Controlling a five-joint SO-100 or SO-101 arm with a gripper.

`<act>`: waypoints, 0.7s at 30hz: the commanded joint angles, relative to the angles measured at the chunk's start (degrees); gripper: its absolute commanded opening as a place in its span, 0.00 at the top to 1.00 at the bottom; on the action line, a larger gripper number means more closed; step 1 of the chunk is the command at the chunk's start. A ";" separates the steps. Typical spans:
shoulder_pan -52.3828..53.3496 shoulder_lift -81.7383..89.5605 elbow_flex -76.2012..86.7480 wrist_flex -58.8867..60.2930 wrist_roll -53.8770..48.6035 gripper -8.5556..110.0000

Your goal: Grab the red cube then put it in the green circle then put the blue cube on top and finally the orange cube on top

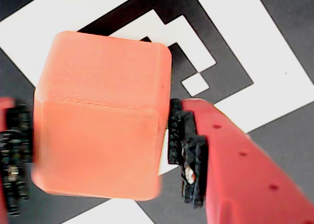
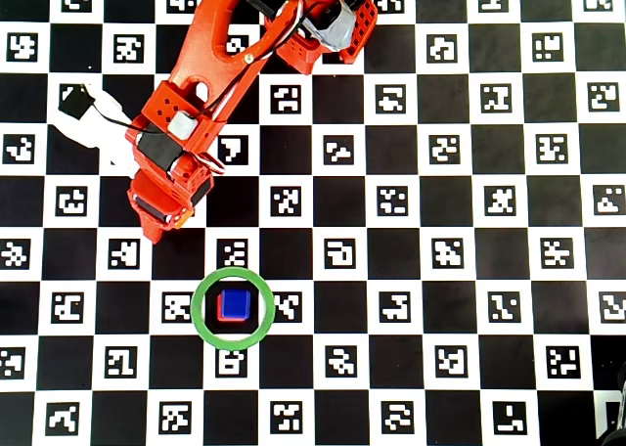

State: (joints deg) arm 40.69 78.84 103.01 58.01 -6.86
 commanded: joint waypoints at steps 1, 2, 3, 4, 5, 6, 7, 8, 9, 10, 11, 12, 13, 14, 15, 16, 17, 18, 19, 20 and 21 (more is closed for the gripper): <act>0.09 0.44 -1.32 0.00 -0.53 0.82; 0.09 0.44 -1.14 -0.18 -0.53 0.84; 0.09 0.53 -1.14 -0.18 -0.70 0.84; 0.09 0.53 -1.14 -0.18 -0.79 0.85; 0.09 0.53 -1.05 -0.18 -0.88 0.86; 0.00 0.62 -1.05 -0.18 -0.97 0.86; 0.00 0.62 -1.05 -0.18 -1.05 0.86; -0.09 0.79 -1.05 0.00 -1.14 0.86; -0.09 0.97 -1.14 0.18 -1.14 0.86; -0.09 1.05 -1.32 0.44 -1.14 0.86; -0.09 1.23 -1.58 0.79 -1.14 0.86; -0.18 1.41 -2.02 1.32 -1.14 0.86; -0.18 1.58 -2.37 1.76 -1.14 0.86; -0.26 1.76 -2.81 2.20 -1.23 0.86; -0.35 1.85 -3.25 2.55 -1.32 0.86; -0.44 1.93 -3.87 3.16 -1.32 0.86; -0.53 1.93 -4.48 4.04 -1.32 0.86; -0.70 2.02 -5.10 4.92 -1.41 0.86; -0.88 2.29 -5.63 5.71 -1.76 0.87; -1.05 2.55 -6.33 6.68 -2.02 0.87; -1.14 2.81 -7.12 7.82 -2.46 0.87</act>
State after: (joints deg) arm 40.52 78.84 101.60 63.19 -8.35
